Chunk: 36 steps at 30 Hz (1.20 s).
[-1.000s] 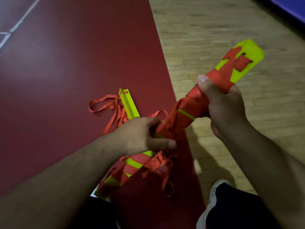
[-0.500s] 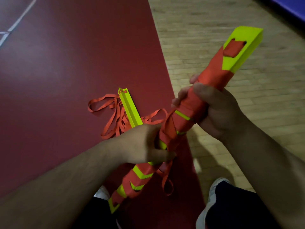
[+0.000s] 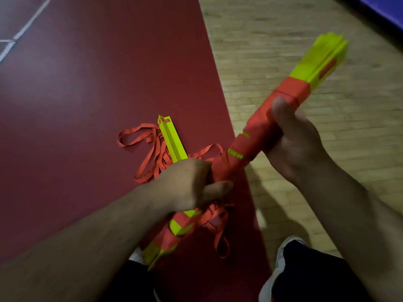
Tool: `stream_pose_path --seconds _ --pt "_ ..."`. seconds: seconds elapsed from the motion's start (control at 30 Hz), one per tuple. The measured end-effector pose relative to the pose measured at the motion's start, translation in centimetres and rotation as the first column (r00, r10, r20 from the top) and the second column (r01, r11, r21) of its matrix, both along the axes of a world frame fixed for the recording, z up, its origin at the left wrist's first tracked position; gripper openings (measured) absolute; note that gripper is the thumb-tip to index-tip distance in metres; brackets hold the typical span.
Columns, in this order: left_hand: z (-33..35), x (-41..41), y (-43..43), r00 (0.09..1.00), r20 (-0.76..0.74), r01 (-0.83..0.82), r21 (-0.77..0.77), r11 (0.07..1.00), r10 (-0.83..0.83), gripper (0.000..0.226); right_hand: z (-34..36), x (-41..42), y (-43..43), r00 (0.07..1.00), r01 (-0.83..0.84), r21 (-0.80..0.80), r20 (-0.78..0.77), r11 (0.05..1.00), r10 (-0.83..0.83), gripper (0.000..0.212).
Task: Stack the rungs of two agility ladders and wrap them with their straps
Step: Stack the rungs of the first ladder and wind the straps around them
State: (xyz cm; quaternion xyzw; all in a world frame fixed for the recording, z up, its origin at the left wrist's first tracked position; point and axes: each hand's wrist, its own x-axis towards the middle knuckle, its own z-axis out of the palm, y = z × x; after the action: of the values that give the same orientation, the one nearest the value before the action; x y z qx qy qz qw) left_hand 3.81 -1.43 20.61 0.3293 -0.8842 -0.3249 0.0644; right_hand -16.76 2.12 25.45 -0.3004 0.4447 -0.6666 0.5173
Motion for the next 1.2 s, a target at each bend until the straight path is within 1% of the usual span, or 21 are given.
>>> stream_pose_path --seconds 0.07,0.1,0.17,0.23,0.27,0.3,0.37,0.47,0.53,0.57,0.6,0.63,0.67,0.7,0.77,0.8,0.83,0.9,0.97,1.07,1.2 --pt "0.6 0.3 -0.3 0.991 -0.087 0.114 0.161 0.98 -0.101 0.042 0.1 -0.3 0.2 0.975 -0.221 -0.052 0.018 0.974 0.222 0.062" --pt "0.7 0.3 -0.1 0.984 -0.105 0.161 0.217 0.963 -0.141 0.047 -0.1 -0.2 0.3 0.961 -0.273 -0.035 0.02 0.961 0.274 0.058" --pt "0.8 0.1 0.5 0.975 -0.14 0.208 0.292 0.934 -0.173 0.048 -0.2 0.5 0.5 0.955 -0.296 0.012 0.025 0.955 0.296 0.038" --pt "0.5 -0.1 0.9 0.983 -0.119 0.172 0.321 0.931 -0.141 0.051 -0.2 1.2 0.3 0.978 -0.202 0.041 -0.049 0.979 0.204 0.026" --pt "0.4 -0.1 0.9 0.99 -0.065 0.138 0.295 0.945 -0.124 0.057 -0.2 1.4 0.1 0.988 -0.113 0.055 -0.102 0.992 0.118 0.026" --pt "0.3 -0.1 0.7 0.994 0.011 0.099 0.244 0.965 -0.105 0.061 -0.3 1.5 -0.1 0.987 -0.005 0.072 -0.162 0.997 0.017 0.029" --pt "0.1 -0.1 0.1 0.991 0.124 0.041 0.129 0.991 -0.057 0.054 -0.5 1.4 -0.2 0.946 0.202 0.108 -0.278 0.973 -0.166 0.036" --pt "0.1 -0.2 0.1 0.993 0.109 0.033 0.057 0.998 -0.039 0.049 -0.9 1.4 -0.3 0.86 0.416 0.147 -0.386 0.897 -0.335 0.045" --pt "-0.3 -0.5 0.7 0.994 0.108 0.027 0.011 1.0 -0.028 0.05 -0.8 1.4 -0.3 0.828 0.483 0.16 -0.402 0.861 -0.389 0.045" --pt "-0.4 -0.6 1.0 0.995 0.099 0.023 -0.005 1.0 -0.023 0.048 -0.7 1.3 -0.3 0.836 0.476 0.166 -0.391 0.864 -0.385 0.043" --pt "-0.4 -0.7 1.1 0.998 0.061 0.028 0.03 0.999 -0.03 0.044 -0.5 1.0 -0.3 0.867 0.431 0.162 -0.348 0.888 -0.357 0.038" --pt "-0.4 -0.7 1.1 0.999 -0.001 0.047 0.113 0.993 -0.047 0.04 -0.3 0.8 -0.2 0.92 0.34 0.141 -0.256 0.93 -0.298 0.033" --pt "-0.2 -0.5 1.0 0.996 -0.054 0.074 0.199 0.977 -0.065 0.037 0.0 0.5 -0.1 0.972 0.209 0.108 -0.13 0.972 -0.194 0.029" --pt "0.1 -0.4 0.8 0.993 -0.084 0.098 0.257 0.961 -0.079 0.037 0.3 0.2 0.1 0.998 0.065 0.074 -0.016 0.995 -0.064 0.029" --pt "0.4 -0.1 0.6 0.99 -0.103 0.124 0.294 0.948 -0.097 0.041 0.9 0.2 0.4 0.982 -0.157 0.025 0.112 0.987 0.154 0.032" --pt "0.4 0.0 0.7 0.989 -0.111 0.124 0.285 0.951 -0.096 0.041 1.0 0.3 0.5 0.971 -0.194 0.006 0.143 0.981 0.191 0.028" --pt "0.4 -0.1 0.7 0.989 -0.12 0.116 0.273 0.955 -0.086 0.04 1.1 0.6 0.5 0.97 -0.18 0.002 0.165 0.984 0.177 0.022" --pt "0.1 -0.3 0.9 0.99 -0.131 0.08 0.238 0.968 -0.05 0.034 1.1 1.1 0.4 0.984 -0.067 0.042 0.17 0.997 0.059 0.012" --pt "0.0 -0.7 1.1 0.995 -0.096 0.041 0.164 0.986 -0.025 0.039 1.0 1.4 0.3 0.988 0.056 0.087 0.138 0.995 -0.067 0.009" --pt "-0.7 -0.5 0.8 0.999 0.036 0.021 0.081 0.997 -0.024 0.061 0.6 1.6 0.1 0.973 0.203 0.153 0.084 0.967 -0.217 0.01" --pt "-1.6 -0.2 0.4 0.978 0.204 -0.029 -0.113 0.993 0.051 0.057 0.2 1.1 0.1 0.929 0.368 0.225 -0.048 0.902 -0.367 0.012"
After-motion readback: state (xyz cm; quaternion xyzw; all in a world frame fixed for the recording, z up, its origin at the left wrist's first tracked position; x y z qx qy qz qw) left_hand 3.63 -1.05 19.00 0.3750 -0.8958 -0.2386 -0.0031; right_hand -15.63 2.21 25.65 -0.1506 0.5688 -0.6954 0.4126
